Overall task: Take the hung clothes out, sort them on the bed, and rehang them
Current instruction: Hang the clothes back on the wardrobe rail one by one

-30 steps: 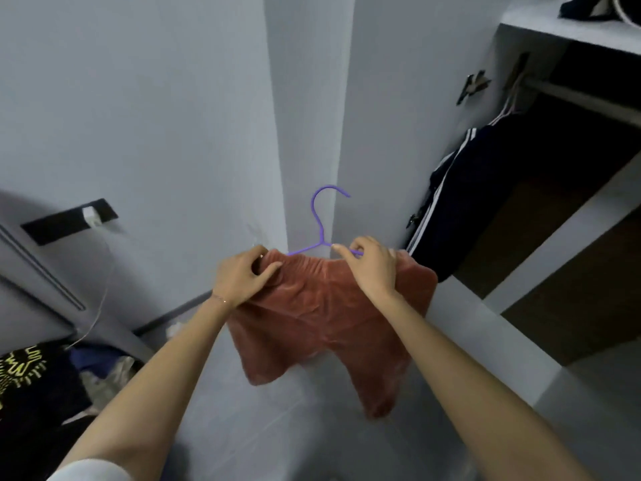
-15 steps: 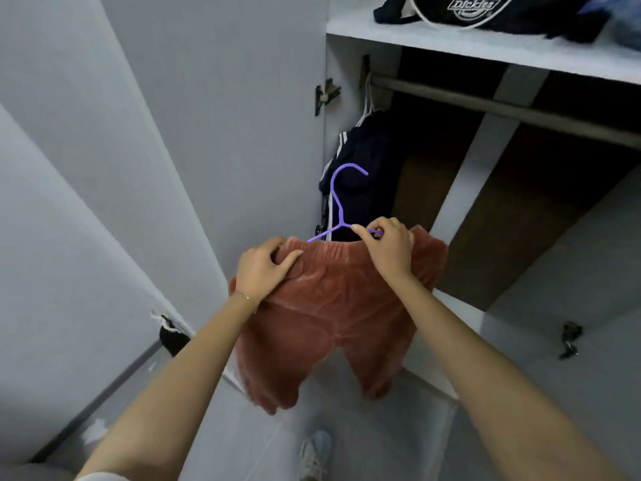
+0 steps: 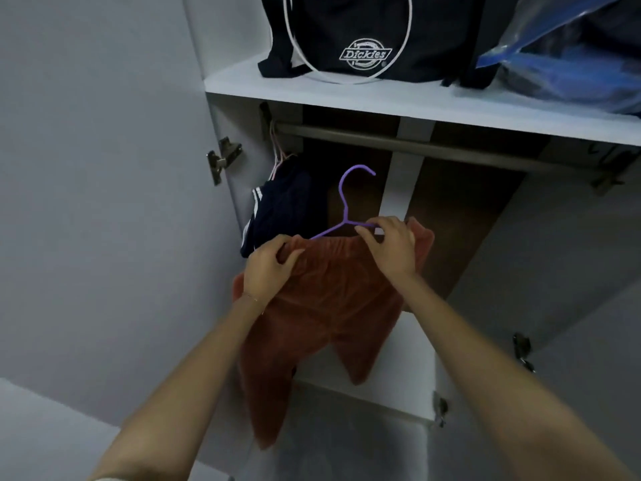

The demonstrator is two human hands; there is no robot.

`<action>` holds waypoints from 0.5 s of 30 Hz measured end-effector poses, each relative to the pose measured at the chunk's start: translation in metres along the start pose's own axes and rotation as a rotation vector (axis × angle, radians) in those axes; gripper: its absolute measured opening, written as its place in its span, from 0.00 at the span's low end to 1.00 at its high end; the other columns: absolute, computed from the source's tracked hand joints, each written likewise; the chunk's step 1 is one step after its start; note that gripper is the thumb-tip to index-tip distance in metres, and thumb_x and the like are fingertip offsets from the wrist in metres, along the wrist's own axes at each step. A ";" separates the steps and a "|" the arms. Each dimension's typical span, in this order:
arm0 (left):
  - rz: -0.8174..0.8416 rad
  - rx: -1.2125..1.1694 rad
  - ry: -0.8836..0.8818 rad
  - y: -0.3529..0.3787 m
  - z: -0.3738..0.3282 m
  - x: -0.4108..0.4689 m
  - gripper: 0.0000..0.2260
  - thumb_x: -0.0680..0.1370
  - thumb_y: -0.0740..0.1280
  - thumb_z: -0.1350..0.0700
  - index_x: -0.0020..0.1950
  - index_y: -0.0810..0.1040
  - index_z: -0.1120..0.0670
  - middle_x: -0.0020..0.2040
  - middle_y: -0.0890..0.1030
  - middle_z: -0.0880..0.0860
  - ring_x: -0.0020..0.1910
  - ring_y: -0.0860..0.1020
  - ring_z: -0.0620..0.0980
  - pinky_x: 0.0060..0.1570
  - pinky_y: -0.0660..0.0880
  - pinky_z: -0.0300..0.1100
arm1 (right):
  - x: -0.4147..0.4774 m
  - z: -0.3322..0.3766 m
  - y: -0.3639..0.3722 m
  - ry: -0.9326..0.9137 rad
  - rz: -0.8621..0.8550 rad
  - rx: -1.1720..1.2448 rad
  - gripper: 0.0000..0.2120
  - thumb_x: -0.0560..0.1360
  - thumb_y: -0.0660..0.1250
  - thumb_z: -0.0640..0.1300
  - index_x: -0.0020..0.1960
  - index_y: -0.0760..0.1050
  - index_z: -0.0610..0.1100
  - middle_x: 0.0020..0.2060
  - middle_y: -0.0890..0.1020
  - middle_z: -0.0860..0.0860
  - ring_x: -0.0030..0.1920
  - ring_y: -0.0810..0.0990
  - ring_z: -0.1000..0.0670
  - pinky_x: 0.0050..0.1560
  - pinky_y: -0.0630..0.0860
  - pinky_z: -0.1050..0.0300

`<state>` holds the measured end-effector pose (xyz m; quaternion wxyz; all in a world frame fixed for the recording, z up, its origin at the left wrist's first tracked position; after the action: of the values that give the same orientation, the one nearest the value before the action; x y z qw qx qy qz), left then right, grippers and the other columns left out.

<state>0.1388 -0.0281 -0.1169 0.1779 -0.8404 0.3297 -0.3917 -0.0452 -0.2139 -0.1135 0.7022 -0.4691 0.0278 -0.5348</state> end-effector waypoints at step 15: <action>-0.258 0.022 -0.207 0.047 0.026 0.120 0.10 0.80 0.67 0.50 0.55 0.80 0.56 0.42 0.83 0.53 0.40 0.80 0.52 0.41 0.75 0.45 | 0.077 -0.071 0.030 -0.071 0.203 -0.140 0.29 0.80 0.60 0.60 0.76 0.63 0.46 0.72 0.70 0.46 0.72 0.66 0.44 0.72 0.62 0.46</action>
<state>0.1968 -0.1441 -0.0944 0.1685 -0.9096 0.1946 -0.3262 -0.0289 -0.3188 -0.1385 0.7190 -0.5305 0.0874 -0.4405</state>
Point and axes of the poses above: each hand's wrist, its own x-axis towards the middle knuckle, its own y-axis out of the palm, z = x × y, the point moved 10 cm from there along x, towards the middle knuckle
